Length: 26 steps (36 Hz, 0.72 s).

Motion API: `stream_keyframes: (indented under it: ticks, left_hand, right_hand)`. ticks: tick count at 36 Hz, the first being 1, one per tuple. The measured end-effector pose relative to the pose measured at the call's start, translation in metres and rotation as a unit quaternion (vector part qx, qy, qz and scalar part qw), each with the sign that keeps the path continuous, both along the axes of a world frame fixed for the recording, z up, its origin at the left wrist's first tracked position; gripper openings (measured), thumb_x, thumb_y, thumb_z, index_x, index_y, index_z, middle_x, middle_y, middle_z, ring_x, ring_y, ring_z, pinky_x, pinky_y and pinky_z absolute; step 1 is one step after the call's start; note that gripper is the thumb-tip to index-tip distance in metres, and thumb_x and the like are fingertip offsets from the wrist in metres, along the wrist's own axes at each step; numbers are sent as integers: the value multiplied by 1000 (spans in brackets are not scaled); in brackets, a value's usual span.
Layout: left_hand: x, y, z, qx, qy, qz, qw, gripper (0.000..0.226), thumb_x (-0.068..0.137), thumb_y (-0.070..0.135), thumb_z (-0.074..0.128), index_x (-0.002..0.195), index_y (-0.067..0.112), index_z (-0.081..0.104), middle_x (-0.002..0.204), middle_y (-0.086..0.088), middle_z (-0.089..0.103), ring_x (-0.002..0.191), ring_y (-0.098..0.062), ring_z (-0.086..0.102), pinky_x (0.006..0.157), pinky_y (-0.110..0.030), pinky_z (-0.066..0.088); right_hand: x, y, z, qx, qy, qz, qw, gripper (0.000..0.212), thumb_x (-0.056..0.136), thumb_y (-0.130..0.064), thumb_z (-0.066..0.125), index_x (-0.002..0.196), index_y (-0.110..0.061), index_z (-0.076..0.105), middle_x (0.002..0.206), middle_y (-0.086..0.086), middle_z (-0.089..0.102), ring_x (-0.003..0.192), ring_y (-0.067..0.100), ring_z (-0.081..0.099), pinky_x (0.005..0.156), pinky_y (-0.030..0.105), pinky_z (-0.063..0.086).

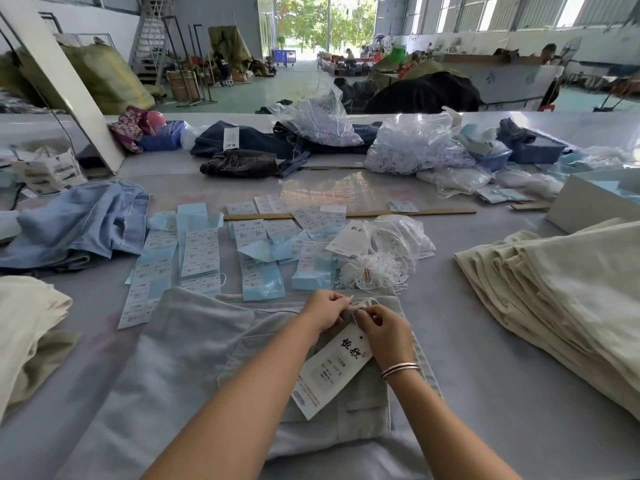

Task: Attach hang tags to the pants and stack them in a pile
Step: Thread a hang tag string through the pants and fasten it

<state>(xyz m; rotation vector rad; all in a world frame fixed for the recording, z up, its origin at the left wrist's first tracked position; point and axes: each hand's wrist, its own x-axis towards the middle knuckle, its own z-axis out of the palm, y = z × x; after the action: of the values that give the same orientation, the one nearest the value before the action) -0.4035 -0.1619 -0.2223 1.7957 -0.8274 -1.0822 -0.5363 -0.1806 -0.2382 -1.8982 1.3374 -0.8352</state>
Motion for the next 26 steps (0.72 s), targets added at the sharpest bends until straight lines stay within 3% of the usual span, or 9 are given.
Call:
stream_keyframes:
  ticks: [3,5,7,11,15,19,26]
  left_hand:
    - [-2,2,-5,-28,72,55,996,18,99,19,50,85,15,60,75,-2,60,59,-9,51,56,-20,43]
    - [-3,3,-8,-52,115,96,987,19,100,20,49,87,15,61,77,-1,62,59,-8,54,55,-20,43]
    - [-4,5,-10,-92,163,140,972,20,100,19,49,88,14,64,76,-2,63,57,-8,56,53,-20,45]
    - [-6,8,-4,-161,215,151,951,16,101,16,46,95,9,60,83,2,71,50,-5,56,52,-21,50]
    - [-11,11,1,-165,145,94,971,14,100,17,48,91,15,58,78,4,67,56,-4,58,61,-21,48]
    - [-20,17,1,-168,73,21,983,14,99,17,51,88,17,60,72,5,64,61,-7,54,61,-19,47]
    - [-19,20,6,-173,35,-20,984,13,98,17,52,88,19,60,70,6,61,59,-5,53,64,-21,46]
  right_hand:
    - [-13,-1,6,135,-181,-18,974,9,88,-13,65,80,-11,68,65,0,62,61,16,55,54,23,45]
    - [-23,0,13,261,-334,-13,906,10,90,-5,60,82,-3,66,60,5,59,49,13,52,46,21,46]
    - [-32,1,21,328,-423,9,844,14,92,1,54,82,0,64,57,6,61,45,13,56,44,20,49]
    - [-46,4,28,339,-432,54,834,22,89,11,51,85,-4,67,65,9,69,56,14,65,55,22,56]
    - [-45,6,31,339,-478,71,807,39,87,22,36,88,1,69,69,14,68,64,20,69,62,26,59]
    - [-47,5,38,344,-524,101,773,57,83,27,28,82,-2,76,88,21,72,81,28,72,76,31,59]
    - [-36,2,42,317,-493,76,807,19,87,13,50,94,5,65,84,22,72,76,26,72,65,26,59]
